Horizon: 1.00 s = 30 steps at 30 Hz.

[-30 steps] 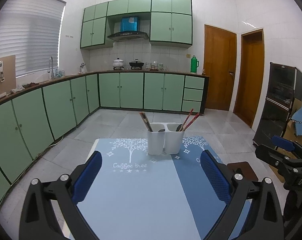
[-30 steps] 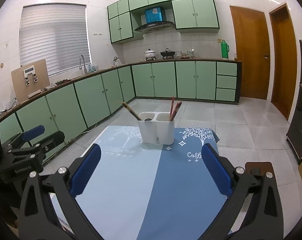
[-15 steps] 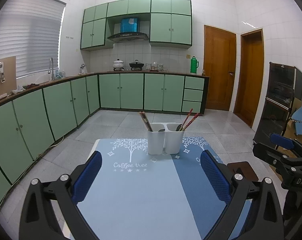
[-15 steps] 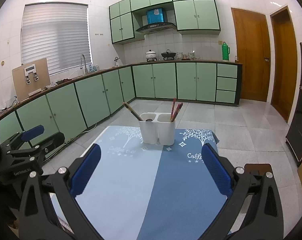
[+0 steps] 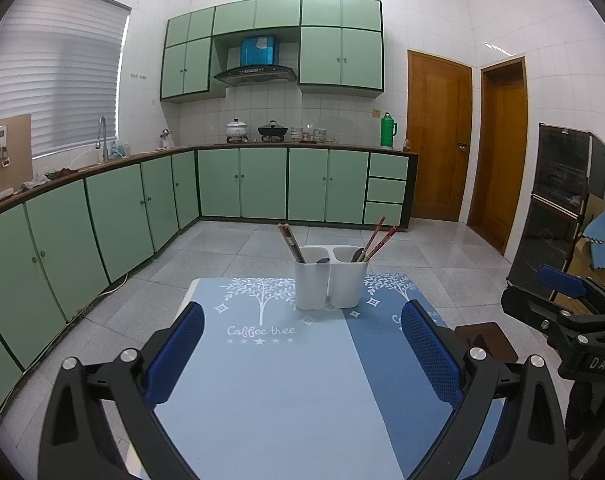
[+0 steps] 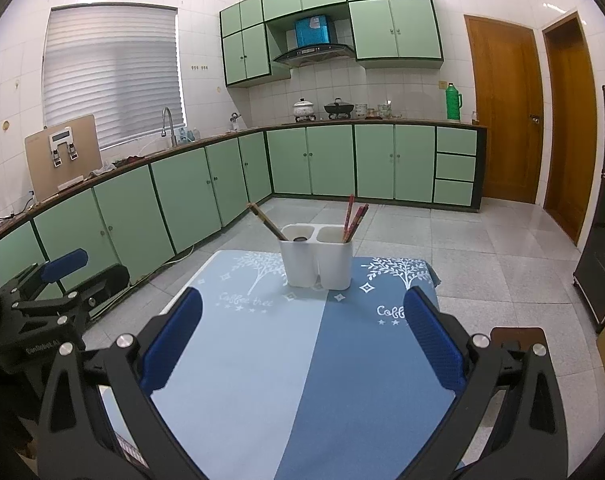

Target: Organize utensils

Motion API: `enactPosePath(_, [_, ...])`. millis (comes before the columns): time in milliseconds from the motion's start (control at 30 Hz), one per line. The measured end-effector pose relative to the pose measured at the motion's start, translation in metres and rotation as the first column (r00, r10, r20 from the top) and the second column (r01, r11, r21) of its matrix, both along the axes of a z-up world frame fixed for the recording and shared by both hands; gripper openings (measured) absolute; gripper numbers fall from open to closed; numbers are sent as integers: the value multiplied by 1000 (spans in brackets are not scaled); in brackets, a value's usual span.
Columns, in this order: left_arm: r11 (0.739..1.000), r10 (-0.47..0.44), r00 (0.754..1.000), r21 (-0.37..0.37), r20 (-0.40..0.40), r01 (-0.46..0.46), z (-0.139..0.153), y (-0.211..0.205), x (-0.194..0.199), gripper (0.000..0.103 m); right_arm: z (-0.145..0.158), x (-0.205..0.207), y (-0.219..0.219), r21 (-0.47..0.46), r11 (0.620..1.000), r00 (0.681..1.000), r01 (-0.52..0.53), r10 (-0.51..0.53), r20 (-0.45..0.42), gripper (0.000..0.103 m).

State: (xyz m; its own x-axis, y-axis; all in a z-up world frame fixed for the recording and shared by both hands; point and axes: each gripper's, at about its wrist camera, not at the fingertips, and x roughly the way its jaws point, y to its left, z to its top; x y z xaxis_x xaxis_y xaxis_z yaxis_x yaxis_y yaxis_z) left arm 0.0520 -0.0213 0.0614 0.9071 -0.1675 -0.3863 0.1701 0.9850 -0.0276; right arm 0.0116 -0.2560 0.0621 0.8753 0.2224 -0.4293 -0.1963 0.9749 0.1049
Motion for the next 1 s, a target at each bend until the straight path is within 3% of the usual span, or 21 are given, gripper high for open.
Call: enactPosePath(1000, [1000,-7,1000,3,-9,7,0,-1,3,97,-2,1,4,3,1000,1000,-3,3,-4,98])
